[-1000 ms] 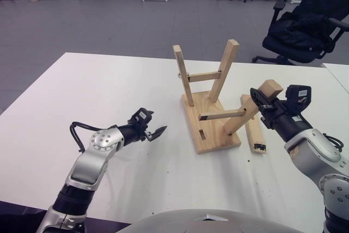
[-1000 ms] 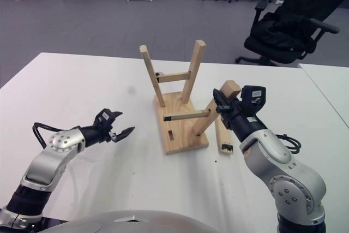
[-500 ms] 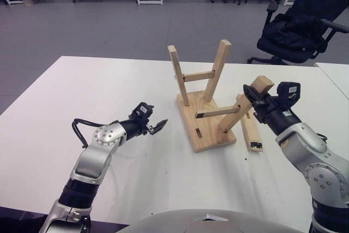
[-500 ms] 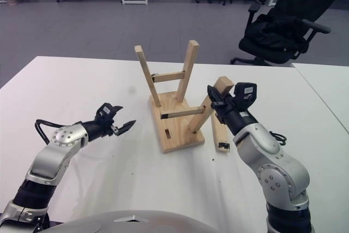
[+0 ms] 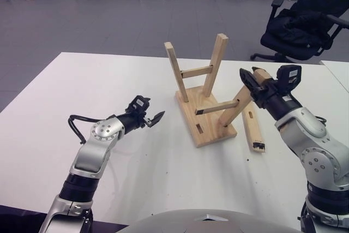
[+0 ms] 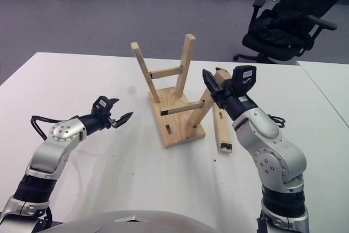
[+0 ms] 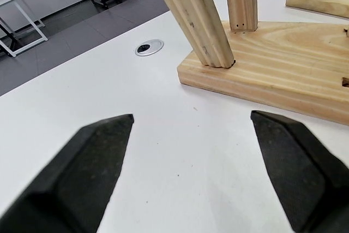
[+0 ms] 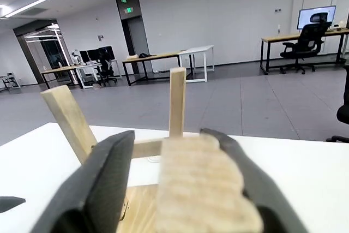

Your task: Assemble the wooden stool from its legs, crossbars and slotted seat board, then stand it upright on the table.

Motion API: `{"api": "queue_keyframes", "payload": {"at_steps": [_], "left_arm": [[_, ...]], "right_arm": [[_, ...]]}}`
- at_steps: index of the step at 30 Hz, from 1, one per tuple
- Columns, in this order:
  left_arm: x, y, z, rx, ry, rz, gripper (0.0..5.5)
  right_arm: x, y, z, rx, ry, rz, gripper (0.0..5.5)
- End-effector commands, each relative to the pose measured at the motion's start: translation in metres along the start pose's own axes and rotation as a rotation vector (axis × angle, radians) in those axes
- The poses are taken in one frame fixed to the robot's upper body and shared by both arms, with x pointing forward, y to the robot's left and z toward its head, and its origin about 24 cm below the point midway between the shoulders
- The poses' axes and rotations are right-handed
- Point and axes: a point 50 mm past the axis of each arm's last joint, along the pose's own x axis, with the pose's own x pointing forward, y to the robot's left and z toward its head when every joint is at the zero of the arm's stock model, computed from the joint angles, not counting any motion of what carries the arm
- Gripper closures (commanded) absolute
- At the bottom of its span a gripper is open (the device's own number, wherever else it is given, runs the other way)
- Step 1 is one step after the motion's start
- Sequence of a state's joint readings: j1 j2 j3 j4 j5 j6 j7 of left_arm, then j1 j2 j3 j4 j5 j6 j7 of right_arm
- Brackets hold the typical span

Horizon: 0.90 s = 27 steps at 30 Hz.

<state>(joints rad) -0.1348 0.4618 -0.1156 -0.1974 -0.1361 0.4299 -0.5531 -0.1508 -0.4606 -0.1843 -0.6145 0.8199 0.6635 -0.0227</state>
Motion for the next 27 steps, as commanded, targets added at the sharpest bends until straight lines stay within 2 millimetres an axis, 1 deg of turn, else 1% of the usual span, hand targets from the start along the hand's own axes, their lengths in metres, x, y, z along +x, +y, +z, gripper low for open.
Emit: {"api": "queue_keyframes", "payload": {"at_steps": [1,3,6,7,8,9,10,11,12,13,14,15,16,17,18,19,21,24,27], "left_arm": [[0.003,0.003,0.002,0.018,-0.002,0.021,1.53],[0.002,0.004,0.002,0.021,-0.003,0.025,1.53],[-0.001,0.005,0.000,0.016,0.005,0.031,1.53],[-0.001,0.004,0.000,0.014,0.006,0.031,1.53],[-0.001,0.004,0.000,0.013,0.005,0.029,1.53],[-0.001,0.004,0.000,0.013,0.005,0.029,1.53],[-0.001,0.004,0.000,0.013,0.004,0.029,1.53],[-0.001,0.004,0.000,0.014,0.004,0.029,1.53],[-0.001,0.004,0.000,0.014,0.006,0.032,1.53],[0.000,0.004,-0.001,0.016,0.007,0.031,1.53],[0.000,0.003,-0.001,0.017,0.007,0.027,1.53],[0.000,0.003,-0.001,0.019,0.009,0.028,1.53],[0.000,0.004,-0.001,0.022,0.010,0.028,1.53],[0.000,0.005,-0.001,0.024,0.010,0.030,1.53],[0.000,0.006,0.000,0.027,0.010,0.031,1.53],[0.001,0.006,0.000,0.029,0.008,0.031,1.53],[0.001,0.005,0.002,0.032,0.005,0.028,1.53],[0.001,0.004,0.002,0.032,0.005,0.026,1.53],[0.002,0.005,0.001,0.033,0.006,0.028,1.53]], "right_arm": [[0.002,0.005,0.028,-0.042,-0.125,0.064,2.38],[0.003,0.002,0.052,-0.086,-0.203,0.083,2.05],[0.000,-0.011,0.099,-0.079,-0.382,0.080,1.45],[-0.002,-0.023,0.110,-0.045,-0.434,0.034,1.35],[-0.003,-0.033,0.116,-0.014,-0.461,-0.009,1.35],[0.000,-0.052,0.108,0.008,-0.409,-0.110,1.35],[0.001,-0.068,0.094,0.013,-0.337,-0.196,1.35],[0.001,-0.077,0.084,0.011,-0.283,-0.247,1.35],[0.002,-0.089,0.059,0.028,-0.170,-0.313,1.35],[-0.001,-0.096,0.027,0.037,-0.022,-0.357,1.35],[-0.010,-0.102,-0.007,0.061,0.115,-0.402,1.35],[-0.019,-0.102,-0.040,0.089,0.252,-0.416,1.35],[-0.029,-0.101,-0.068,0.106,0.358,-0.418,1.35],[-0.035,-0.097,-0.086,0.144,0.419,-0.411,1.35],[-0.040,-0.094,-0.100,0.148,0.469,-0.407,1.35],[-0.043,-0.091,-0.110,0.165,0.501,-0.398,1.35],[-0.046,-0.085,-0.121,0.163,0.540,-0.387,1.35],[-0.047,-0.078,-0.128,0.156,0.568,-0.363,1.35],[-0.045,-0.071,-0.129,0.153,0.571,-0.341,1.35]]}}
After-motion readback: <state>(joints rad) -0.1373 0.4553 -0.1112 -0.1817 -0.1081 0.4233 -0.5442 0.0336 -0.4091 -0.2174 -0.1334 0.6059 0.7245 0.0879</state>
